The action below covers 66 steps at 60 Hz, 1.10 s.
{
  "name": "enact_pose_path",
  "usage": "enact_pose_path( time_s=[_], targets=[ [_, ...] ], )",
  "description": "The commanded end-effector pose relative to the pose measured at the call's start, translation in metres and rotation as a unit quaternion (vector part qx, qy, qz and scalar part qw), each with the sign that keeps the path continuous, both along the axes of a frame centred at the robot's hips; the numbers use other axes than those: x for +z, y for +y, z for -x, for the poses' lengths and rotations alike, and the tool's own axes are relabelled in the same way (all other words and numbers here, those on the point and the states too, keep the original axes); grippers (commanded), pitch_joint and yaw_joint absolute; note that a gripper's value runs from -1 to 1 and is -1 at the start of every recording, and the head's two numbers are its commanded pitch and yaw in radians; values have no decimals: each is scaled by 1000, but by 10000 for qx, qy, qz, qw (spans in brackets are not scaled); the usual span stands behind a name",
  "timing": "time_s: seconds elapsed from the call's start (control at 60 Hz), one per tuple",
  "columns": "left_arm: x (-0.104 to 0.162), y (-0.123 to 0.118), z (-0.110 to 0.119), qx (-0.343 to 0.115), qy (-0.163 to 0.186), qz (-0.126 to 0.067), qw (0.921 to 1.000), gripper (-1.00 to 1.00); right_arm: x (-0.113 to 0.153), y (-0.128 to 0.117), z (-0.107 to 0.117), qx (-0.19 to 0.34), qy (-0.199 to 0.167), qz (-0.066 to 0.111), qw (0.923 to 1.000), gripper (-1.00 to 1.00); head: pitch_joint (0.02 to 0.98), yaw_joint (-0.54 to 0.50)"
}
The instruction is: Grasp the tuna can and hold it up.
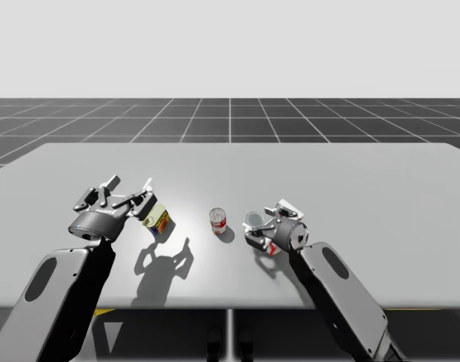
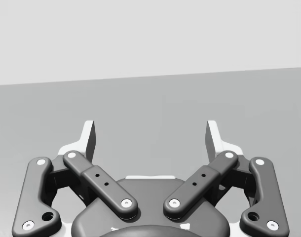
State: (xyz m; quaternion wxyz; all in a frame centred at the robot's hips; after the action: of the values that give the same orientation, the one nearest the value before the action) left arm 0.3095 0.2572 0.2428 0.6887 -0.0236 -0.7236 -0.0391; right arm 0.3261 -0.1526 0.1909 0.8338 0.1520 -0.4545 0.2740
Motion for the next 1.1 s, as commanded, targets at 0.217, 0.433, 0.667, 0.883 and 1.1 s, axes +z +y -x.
enact_pose_path(
  time_s=[0.217, 0.433, 0.667, 0.883, 1.1],
  targets=[
    [0, 0, 0, -6, 9, 8, 10000, -1000, -30, 4, -14, -139, 1039, 1012, 9893, -1000, 829, -123],
    [0, 0, 0, -5, 12, 12, 10000, -1000, -38, 10, -24, -154, 1153, 1219, 9857, -1000, 832, -119],
    [0, 1, 0, -6, 22, 15, 10000, -1000, -46, 10, -22, -62, 1344, 1306, 9823, -1000, 835, -112],
    [0, 1, 0, -19, 34, 16, 10000, -1000, -48, 7, -15, -79, 1476, 1473, 9780, 998, 832, -116],
    [0, 0, 0, -17, 38, 13, 10000, -1000, -47, 6, -13, -14, 1535, 1490, 9768, 996, 807, -112]
  ],
)
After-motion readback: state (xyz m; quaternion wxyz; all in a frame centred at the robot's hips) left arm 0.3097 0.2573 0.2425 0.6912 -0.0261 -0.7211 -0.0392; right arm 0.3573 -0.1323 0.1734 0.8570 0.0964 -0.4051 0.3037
